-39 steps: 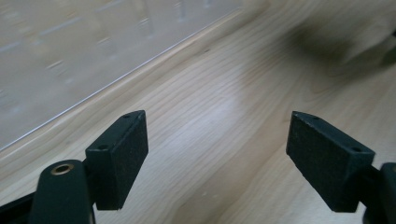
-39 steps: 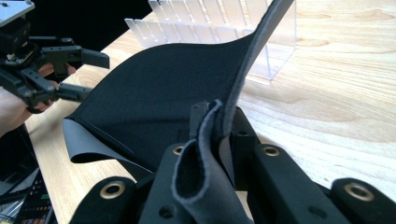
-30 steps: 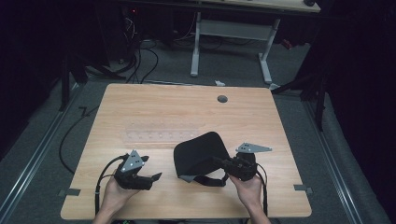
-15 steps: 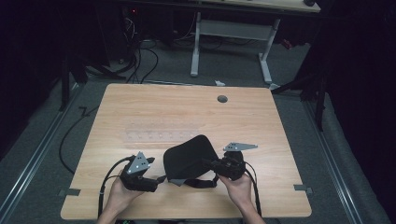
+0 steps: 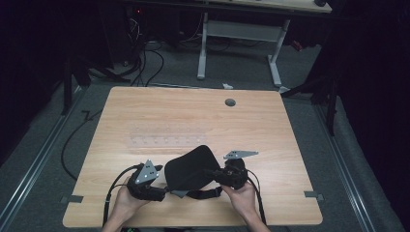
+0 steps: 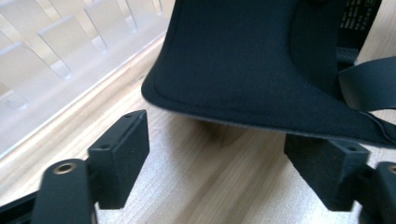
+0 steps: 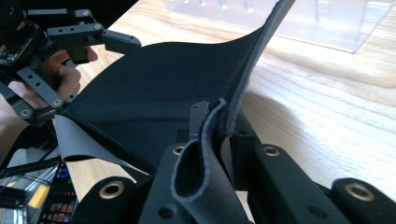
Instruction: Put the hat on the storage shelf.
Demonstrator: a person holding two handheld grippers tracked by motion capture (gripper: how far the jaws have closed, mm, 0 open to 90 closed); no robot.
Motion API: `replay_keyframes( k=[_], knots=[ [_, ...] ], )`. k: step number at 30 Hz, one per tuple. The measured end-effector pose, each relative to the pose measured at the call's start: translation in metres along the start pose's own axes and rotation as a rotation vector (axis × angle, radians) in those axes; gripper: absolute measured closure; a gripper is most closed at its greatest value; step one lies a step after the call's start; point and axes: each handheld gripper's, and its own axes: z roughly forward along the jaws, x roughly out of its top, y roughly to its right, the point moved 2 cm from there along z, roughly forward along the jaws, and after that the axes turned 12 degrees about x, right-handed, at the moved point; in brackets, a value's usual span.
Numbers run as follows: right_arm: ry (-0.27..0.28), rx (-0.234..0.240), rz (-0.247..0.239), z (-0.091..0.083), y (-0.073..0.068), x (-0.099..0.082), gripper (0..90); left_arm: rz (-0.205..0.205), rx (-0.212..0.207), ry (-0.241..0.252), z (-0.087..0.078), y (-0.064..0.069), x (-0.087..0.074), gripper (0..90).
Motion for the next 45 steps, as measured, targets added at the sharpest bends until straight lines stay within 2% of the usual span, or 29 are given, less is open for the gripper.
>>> replay_keyframes(
  k=[3,15,18,23,24,25,26,35,38,40,43,45],
  knots=[
    [-0.009,0.003,-0.001,0.004,-0.002,0.0,83.9,0.022,0.007,0.011,-0.001,0.001,-0.002,25.6],
    [-0.003,0.042,0.006,0.008,-0.005,0.004,83.7,0.03,0.037,0.045,-0.005,-0.003,0.003,35.7],
    [-0.006,0.041,0.006,0.008,-0.006,0.006,83.7,0.049,0.036,0.037,-0.005,-0.003,0.003,39.8],
    [-0.002,0.038,0.0,0.008,-0.008,0.008,83.6,0.047,0.036,0.035,-0.005,-0.003,0.003,43.7],
    [-0.003,0.038,0.009,0.008,-0.008,0.009,83.6,0.049,0.03,0.032,-0.005,-0.003,0.003,44.4],
    [-0.002,0.04,0.011,0.008,-0.008,0.009,83.6,0.049,0.03,0.032,-0.005,-0.003,0.003,48.9],
    [-0.002,0.04,0.012,0.009,-0.008,0.009,83.5,0.037,0.008,0.028,-0.007,-0.001,0.003,49.9],
    [0.014,0.052,0.018,0.012,-0.011,0.017,83.0,0.034,-0.025,0.004,-0.008,0.004,0.005,54.8],
    [0.015,0.063,0.027,0.015,-0.012,0.018,82.0,0.017,-0.046,-0.015,-0.008,0.006,0.007,56.1],
    [0.013,0.064,0.021,0.018,-0.013,0.02,81.8,0.028,-0.049,-0.016,-0.008,0.008,0.007,57.6],
    [0.018,0.07,0.019,0.02,-0.015,0.023,80.6,0.014,-0.064,-0.013,-0.012,0.007,0.011,62.6],
    [0.019,0.08,0.016,0.019,-0.016,0.024,78.9,0.023,-0.078,-0.018,-0.015,0.007,0.012,67.1]
  ],
)
